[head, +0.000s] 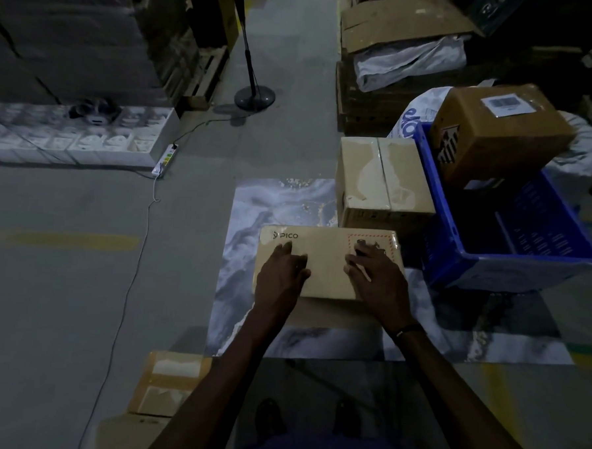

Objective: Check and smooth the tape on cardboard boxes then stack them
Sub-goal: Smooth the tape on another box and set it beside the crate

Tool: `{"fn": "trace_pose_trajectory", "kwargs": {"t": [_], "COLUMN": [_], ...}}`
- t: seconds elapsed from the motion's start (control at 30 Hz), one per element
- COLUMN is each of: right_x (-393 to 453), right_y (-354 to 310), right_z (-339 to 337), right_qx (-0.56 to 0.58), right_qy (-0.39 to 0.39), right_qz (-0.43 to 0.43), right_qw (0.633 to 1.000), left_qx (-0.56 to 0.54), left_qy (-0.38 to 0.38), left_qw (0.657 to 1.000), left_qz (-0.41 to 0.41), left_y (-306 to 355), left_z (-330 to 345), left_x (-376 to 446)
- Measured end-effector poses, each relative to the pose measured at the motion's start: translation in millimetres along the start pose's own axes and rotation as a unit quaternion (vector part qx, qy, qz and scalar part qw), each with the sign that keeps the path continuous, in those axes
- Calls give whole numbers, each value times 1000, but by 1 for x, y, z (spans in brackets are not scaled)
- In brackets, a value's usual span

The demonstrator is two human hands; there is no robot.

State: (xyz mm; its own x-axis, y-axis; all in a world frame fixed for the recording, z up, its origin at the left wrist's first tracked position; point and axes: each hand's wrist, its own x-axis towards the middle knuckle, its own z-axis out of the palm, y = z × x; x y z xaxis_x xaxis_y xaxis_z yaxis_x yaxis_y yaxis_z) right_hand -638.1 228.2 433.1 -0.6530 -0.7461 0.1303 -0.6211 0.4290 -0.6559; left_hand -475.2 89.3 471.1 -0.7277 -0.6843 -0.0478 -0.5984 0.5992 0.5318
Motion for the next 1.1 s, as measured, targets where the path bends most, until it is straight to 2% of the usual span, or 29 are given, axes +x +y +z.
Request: {"fn": "trace_pose_trajectory", "kwargs": {"t": [0.1,0.2,0.27,0.43,0.57,0.77,0.93,1.1], "right_x": [6,10,12,14,9,9,8,4], "right_y": [-7,-13,-13,-13,-4,5,1,4], "right_z": [0,-1,-2,-10,-17,-8,10,6], "right_qx": [-106,-184,-193,-149,-126,-126,-116,-110], "right_qy": [-23,-51,-57,-70,-18,-5,-46,-10], "right_qz": [-23,-24,-23,-21,-4,-11,22,4], "right_qw": [994,981,979,986,992,992,992,994], "left_qx": [18,72,93,68,57,53,81,116], "left_qy": [-9,-114,-140,-118,-78,-96,-96,-94], "left_qw": [1000,991,985,990,994,992,992,989], "left_qz": [-6,-18,-27,-27,-49,-55,-25,-19], "left_y": [11,20,25,29,28,33,49,51], "left_z": [1,6,5,-1,-1,-4,5,17], "left_x": [9,20,24,22,9,4,3,5]}}
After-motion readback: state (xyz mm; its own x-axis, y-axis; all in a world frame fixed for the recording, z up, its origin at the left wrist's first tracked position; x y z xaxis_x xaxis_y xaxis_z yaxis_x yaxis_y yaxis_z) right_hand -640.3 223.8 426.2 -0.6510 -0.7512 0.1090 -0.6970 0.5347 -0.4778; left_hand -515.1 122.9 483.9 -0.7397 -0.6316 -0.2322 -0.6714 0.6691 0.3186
